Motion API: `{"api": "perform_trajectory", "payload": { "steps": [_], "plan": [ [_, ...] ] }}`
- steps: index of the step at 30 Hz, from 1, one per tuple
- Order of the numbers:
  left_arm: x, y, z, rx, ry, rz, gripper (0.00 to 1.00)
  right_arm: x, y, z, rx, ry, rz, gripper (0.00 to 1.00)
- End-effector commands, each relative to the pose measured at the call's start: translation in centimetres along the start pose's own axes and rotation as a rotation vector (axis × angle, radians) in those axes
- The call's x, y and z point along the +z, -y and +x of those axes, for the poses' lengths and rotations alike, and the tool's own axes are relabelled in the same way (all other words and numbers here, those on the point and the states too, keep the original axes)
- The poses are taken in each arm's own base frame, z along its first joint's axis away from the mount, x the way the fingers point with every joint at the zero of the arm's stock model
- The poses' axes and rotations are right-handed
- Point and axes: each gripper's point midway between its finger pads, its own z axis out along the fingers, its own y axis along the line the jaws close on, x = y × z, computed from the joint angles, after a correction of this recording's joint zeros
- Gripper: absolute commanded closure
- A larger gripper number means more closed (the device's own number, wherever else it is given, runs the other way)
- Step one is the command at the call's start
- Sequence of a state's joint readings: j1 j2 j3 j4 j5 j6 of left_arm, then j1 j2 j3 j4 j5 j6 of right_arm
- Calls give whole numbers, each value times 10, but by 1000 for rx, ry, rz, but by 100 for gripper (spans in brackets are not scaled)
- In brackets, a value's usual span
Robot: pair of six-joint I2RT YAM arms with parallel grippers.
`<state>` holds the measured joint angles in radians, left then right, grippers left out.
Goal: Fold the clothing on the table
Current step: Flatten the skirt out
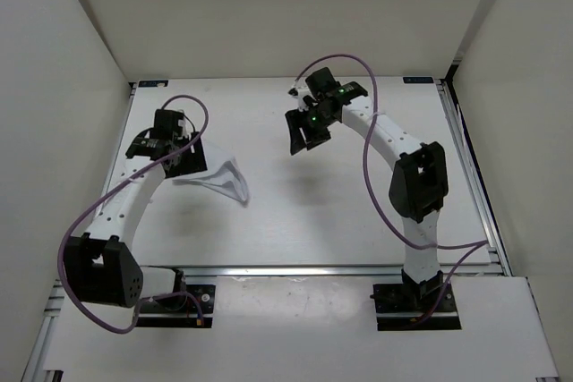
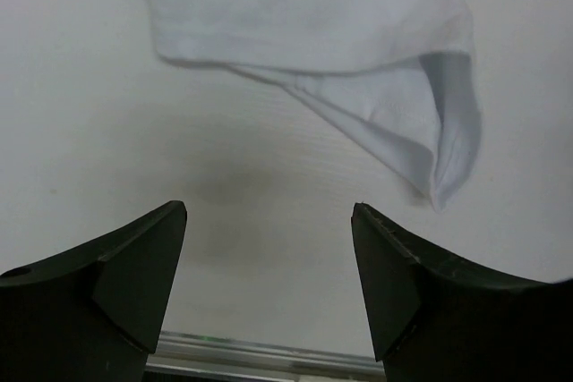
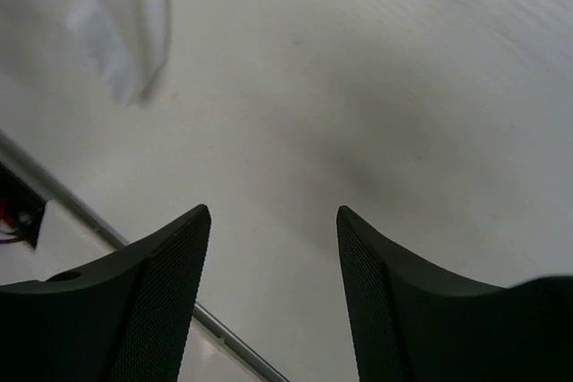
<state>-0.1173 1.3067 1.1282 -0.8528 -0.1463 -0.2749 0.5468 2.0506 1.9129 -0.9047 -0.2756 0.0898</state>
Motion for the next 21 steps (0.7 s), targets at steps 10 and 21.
{"api": "perform_trajectory", "payload": {
  "steps": [10,21],
  "plan": [
    [-14,9,51,-74,-23,27,17,60,-119,-7,-164,-40,-438,42],
    [-14,7,97,-68,-85,68,18,126,-144,-5,-155,-65,-473,45]
  ]
}}
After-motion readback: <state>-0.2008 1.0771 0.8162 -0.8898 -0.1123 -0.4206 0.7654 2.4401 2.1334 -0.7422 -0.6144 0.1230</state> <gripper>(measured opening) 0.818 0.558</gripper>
